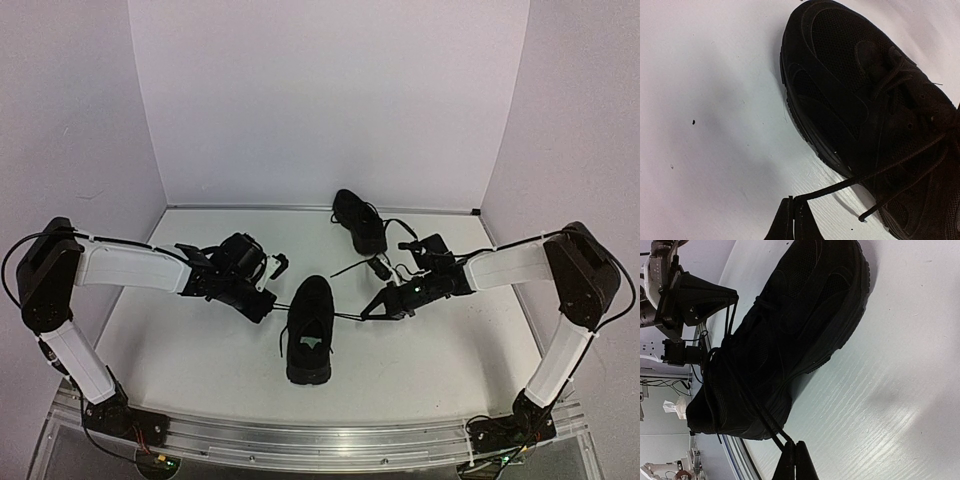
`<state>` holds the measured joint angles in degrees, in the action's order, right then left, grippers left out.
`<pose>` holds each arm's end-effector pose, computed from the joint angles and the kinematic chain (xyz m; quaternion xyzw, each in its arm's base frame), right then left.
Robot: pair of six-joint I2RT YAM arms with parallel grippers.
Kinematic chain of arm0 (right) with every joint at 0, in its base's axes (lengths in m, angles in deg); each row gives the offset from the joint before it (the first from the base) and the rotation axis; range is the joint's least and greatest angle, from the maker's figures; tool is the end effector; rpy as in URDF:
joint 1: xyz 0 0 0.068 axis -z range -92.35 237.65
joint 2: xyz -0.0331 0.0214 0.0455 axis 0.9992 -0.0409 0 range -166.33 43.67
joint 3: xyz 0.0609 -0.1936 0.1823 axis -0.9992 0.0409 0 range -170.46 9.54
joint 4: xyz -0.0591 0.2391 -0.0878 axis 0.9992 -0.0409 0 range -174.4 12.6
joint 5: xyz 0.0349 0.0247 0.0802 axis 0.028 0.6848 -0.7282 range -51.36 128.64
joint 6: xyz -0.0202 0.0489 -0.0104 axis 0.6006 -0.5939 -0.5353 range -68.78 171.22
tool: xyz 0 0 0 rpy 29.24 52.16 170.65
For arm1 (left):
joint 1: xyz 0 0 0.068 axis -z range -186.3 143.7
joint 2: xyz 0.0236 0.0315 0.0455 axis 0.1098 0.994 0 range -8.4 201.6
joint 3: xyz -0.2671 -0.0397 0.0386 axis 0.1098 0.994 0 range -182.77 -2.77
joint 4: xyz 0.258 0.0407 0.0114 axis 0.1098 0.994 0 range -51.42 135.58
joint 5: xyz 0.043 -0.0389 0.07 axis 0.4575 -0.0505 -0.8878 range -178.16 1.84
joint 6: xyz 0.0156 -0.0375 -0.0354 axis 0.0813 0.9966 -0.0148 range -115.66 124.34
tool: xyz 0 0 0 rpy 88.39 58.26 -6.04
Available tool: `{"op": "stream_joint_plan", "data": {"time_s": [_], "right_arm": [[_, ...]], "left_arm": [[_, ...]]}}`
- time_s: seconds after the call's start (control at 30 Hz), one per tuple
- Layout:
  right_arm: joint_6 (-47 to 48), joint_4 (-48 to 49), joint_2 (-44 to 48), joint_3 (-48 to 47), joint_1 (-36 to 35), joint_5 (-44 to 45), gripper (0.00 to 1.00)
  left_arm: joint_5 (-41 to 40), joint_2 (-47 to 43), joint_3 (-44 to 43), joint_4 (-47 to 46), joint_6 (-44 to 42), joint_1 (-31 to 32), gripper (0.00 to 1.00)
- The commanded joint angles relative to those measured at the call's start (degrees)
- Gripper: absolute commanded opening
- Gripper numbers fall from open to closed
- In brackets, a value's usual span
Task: Tie the shoes
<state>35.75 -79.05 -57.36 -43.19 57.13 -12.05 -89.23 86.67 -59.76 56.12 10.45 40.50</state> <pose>0.2793 0.1968 0.1557 -0.2566 0.8226 0.4911 0.1277 0.2298 -0.2439 0.1822 0.3296 0.8966 -0.1237 0.2685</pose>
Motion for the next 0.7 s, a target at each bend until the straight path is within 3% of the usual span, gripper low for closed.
{"op": "stream_joint_plan", "data": {"time_s": [0.0,0.23,0.47,0.5,0.53,0.6,0.67], "right_arm": [[0.6,-5.5,0.8,1.3,2.8,3.9,0.0],[0.3,-5.0,1.0,1.0,2.8,2.7,0.0],[-1.4,-3.3,2.3,-4.6,1.6,-0.4,0.0],[-1.7,-3.3,2.3,-5.9,1.3,-0.8,0.05],[-2.0,-3.3,2.3,-7.6,0.8,-1.1,0.16],[-2.6,-3.3,2.3,-10.6,-0.1,-1.5,0.39],[-3.1,-3.4,2.3,-13.4,-0.7,-1.7,0.54]], "left_arm": [[-7.3,-0.9,0.5,6.2,1.5,-3.8,0.0],[-6.4,-1.1,0.0,6.3,1.5,-3.8,0.0],[0.5,-3.3,-3.1,3.1,-1.4,-3.1,0.0],[0.8,-3.6,-3.8,2.9,-2.0,-2.9,0.0],[1.9,-3.8,-4.8,2.8,-2.6,-2.9,0.04],[3.9,-4.1,-6.9,2.7,-3.5,-2.8,0.2],[5.5,-4.2,-9.2,3.0,-4.0,-2.8,0.35]]}}
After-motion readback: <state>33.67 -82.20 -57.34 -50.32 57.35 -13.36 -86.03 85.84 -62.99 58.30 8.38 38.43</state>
